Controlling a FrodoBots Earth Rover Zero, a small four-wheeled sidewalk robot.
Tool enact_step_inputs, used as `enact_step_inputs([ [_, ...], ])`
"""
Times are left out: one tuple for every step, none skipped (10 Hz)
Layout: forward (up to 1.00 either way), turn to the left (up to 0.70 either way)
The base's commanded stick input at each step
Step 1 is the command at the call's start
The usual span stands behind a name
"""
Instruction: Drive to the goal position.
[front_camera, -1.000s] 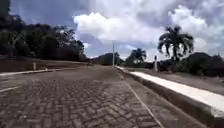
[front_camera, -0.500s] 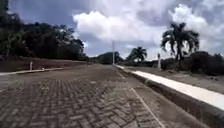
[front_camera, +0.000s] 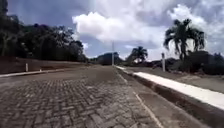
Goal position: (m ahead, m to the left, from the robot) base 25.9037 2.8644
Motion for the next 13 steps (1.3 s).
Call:
enact_step_inputs([
  [1.0, 0.0],
  [1.0, 0.0],
  [1.0, 0.0],
  [1.0, 0.0],
  [1.0, 0.0],
  [1.0, 0.0],
  [1.0, 0.0],
  [1.0, 0.0],
  [1.0, 0.0],
  [1.0, 0.0],
  [1.0, 0.0],
  [1.0, 0.0],
  [1.0, 0.0],
])
